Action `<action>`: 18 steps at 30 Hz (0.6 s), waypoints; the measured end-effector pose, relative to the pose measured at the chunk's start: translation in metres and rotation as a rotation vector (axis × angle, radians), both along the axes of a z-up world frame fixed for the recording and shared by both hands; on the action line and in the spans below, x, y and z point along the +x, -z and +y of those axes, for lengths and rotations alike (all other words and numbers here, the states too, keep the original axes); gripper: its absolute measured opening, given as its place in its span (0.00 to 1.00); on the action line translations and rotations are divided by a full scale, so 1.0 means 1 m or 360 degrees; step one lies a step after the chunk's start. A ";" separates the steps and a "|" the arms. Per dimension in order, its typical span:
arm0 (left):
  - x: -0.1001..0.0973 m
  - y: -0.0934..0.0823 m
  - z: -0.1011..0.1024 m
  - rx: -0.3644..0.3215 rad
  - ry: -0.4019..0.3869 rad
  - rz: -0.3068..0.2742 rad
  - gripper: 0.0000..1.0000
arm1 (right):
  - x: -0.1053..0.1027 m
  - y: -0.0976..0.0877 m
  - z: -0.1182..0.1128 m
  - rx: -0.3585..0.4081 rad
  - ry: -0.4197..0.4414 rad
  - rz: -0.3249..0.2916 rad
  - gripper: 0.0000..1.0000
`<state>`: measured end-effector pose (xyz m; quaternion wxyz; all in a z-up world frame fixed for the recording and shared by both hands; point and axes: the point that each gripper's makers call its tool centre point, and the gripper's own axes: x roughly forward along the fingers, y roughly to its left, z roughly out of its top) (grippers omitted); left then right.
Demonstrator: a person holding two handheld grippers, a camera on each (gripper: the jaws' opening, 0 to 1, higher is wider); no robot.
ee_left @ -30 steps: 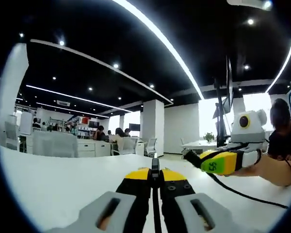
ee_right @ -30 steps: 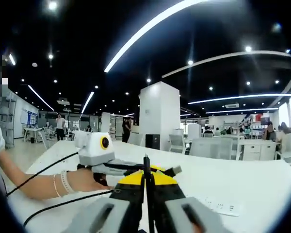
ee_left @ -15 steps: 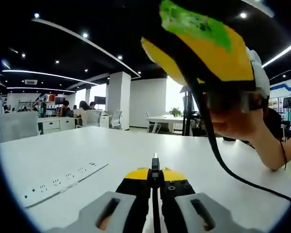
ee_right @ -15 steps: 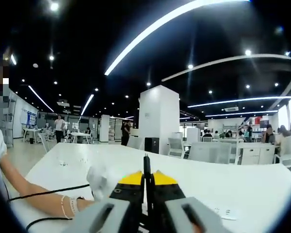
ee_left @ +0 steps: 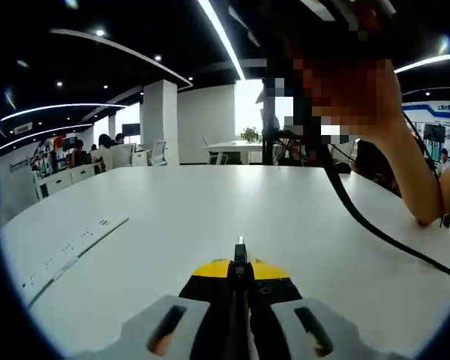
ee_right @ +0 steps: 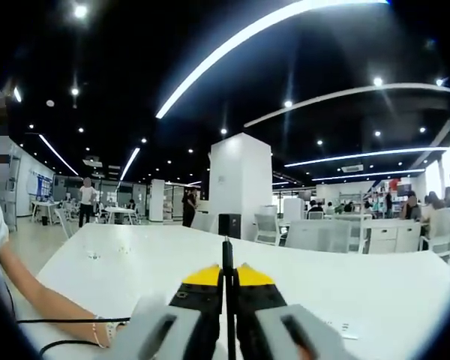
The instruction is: Find the charging cable on the desk, coil it up and secure with Velcro.
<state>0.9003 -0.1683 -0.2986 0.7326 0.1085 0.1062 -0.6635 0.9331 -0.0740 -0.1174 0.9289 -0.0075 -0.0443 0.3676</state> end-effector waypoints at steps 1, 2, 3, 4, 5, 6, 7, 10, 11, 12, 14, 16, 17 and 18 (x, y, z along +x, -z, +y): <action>-0.001 0.001 0.000 0.0009 0.0005 0.0004 0.08 | 0.000 0.000 0.000 0.0002 0.0002 0.0001 0.06; -0.001 0.005 0.001 0.0030 0.0007 0.0004 0.09 | 0.000 0.001 0.000 0.0002 0.0004 0.0003 0.06; 0.000 0.009 0.002 0.0067 0.0002 -0.0006 0.09 | 0.000 0.002 0.001 0.0001 0.0006 0.0006 0.06; -0.002 0.007 0.002 0.0038 0.0015 -0.0010 0.10 | 0.001 0.003 0.001 0.0002 0.0008 0.0008 0.06; -0.003 0.007 0.001 0.0036 0.0022 -0.0001 0.11 | 0.001 0.004 0.001 0.0004 0.0010 0.0011 0.06; -0.005 0.006 0.001 0.0037 0.0037 0.0003 0.13 | 0.002 0.005 0.000 0.0006 0.0013 0.0012 0.06; -0.005 0.006 0.000 0.0041 0.0038 -0.0006 0.18 | 0.002 0.005 0.000 0.0008 0.0014 0.0014 0.06; -0.005 0.006 0.001 0.0042 0.0021 0.0022 0.24 | 0.003 0.008 0.001 0.0009 0.0014 0.0022 0.06; -0.005 0.005 0.001 0.0033 0.0022 0.0019 0.25 | 0.003 0.008 0.001 0.0009 0.0014 0.0022 0.06; -0.004 0.001 0.002 0.0006 0.0020 0.0004 0.26 | 0.004 0.010 0.002 0.0004 0.0014 0.0028 0.06; -0.005 -0.013 0.003 -0.0099 0.0035 0.0010 0.29 | 0.005 0.012 0.003 -0.0003 0.0013 0.0032 0.06; 0.001 -0.022 0.008 -0.0160 0.0001 -0.0013 0.30 | 0.005 0.014 0.005 -0.0006 0.0009 0.0036 0.06; 0.005 -0.028 0.013 -0.0180 -0.0028 -0.0034 0.31 | 0.005 0.015 0.006 -0.0009 0.0008 0.0039 0.06; 0.010 -0.034 0.019 -0.0201 -0.0058 -0.0055 0.32 | 0.005 0.017 0.007 -0.0012 0.0006 0.0042 0.06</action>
